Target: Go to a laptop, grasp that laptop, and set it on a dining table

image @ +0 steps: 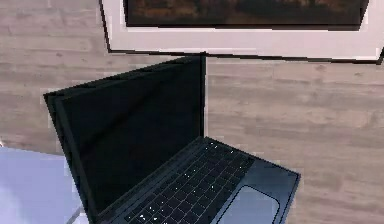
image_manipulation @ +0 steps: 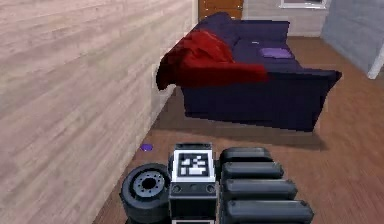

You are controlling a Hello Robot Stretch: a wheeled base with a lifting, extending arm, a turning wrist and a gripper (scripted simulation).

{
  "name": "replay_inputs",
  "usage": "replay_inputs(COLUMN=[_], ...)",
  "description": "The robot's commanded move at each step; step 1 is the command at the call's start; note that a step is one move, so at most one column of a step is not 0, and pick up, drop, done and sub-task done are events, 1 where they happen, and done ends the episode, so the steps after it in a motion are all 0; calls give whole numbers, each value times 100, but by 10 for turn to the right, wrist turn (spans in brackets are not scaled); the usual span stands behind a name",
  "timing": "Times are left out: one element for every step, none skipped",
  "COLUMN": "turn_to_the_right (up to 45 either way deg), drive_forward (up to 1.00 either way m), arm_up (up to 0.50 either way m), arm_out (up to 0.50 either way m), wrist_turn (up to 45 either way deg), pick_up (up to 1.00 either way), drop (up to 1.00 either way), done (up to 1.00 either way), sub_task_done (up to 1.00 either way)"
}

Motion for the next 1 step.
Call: replay_inputs(turn_to_the_right=[450], drive_forward=[0], arm_up=[0], arm_out=[0], wrist_turn=[0], pick_up=[0], drop=[0], done=[0], sub_task_done=[0])
